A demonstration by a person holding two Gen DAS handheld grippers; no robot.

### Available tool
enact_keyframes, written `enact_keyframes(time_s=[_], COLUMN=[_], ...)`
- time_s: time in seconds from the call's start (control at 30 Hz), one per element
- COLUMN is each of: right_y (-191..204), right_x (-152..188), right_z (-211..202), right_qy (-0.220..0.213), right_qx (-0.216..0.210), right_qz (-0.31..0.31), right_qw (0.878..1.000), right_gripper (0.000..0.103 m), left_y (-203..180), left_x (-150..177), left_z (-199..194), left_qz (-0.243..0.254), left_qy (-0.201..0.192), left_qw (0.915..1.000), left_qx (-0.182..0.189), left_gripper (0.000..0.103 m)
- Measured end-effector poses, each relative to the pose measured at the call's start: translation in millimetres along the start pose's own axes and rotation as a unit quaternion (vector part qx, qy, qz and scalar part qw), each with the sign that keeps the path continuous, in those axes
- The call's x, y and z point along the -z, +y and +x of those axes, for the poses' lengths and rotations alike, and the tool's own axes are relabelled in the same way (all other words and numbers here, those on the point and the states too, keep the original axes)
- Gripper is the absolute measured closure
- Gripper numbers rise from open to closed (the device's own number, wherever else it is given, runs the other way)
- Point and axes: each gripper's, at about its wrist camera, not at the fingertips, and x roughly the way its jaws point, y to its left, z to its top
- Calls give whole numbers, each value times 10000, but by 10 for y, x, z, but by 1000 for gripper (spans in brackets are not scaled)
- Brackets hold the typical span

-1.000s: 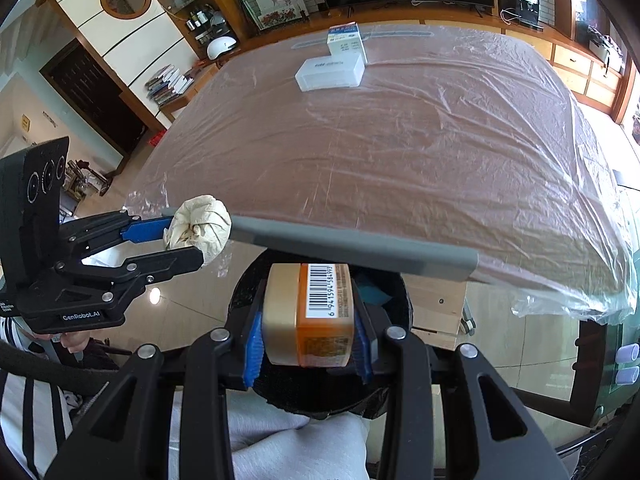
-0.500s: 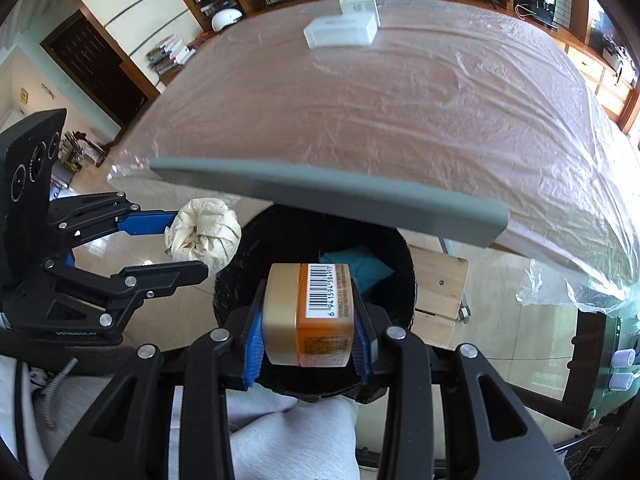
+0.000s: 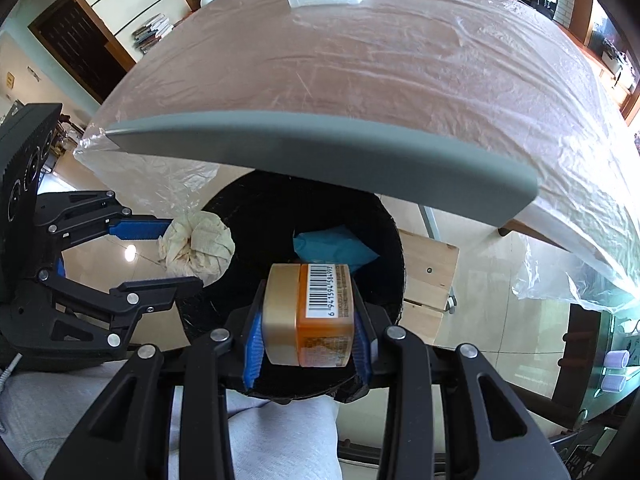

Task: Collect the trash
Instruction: 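Carry the cloth bundle and orange box with both grippers over the black bin, then open both grippers to drop the bundle and orange box into the bin, then move both open grippers back over the table toward the last two boxes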

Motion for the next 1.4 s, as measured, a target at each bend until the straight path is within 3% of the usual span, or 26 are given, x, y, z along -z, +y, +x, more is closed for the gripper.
enact_keyframes(time_s=[0.53,0.6,0.63,0.67,0.73,0.97,1.03,1.1,1.17,1.23,1.4], right_y=[45,35,21,5,-41,-68,-68,-147,-236,-319,-492], right_x=[14,11,12,11,10,-47,-141,-332,-581,-858,-1782], right_z=[343,378,392,391,325,-221,-528,-827,-1056,-1176,-1120], right_qy=[384,421,428,423,334,-104,-447,-904,-1330,-1652,-1916], right_qx=[-14,64,104,117,96,407,463,559,675,687,753], right_qz=[-209,-179,-133,-83,40,-284,-383,-365,-278,-162,2], right_qw=[9990,9989,9989,9990,9994,9987,9972,9937,9884,9837,9786], right_gripper=[68,68,65,53,43,40,38,27,17,8,8], left_y=[48,77,97,119,145,184,145,128,132,190,387], left_x=[-51,-60,-63,-63,-56,-28,-68,-191,-371,-523,-1115], left_z=[212,220,212,185,139,-314,-550,-835,-1051,-1139,-911], left_qz=[57,-52,-110,-168,-212,-274,-206,-156,-210,-335,-770], left_qy=[137,156,147,104,68,-198,-459,-856,-1333,-1618,-1724], left_qw=[9999,9998,9998,9997,9997,9994,9987,9962,9907,9857,9785], left_qx=[-79,60,100,106,85,28,28,27,-160,-337,-826], left_gripper=[51,44,39,32,31,31,30,14,5,2,2])
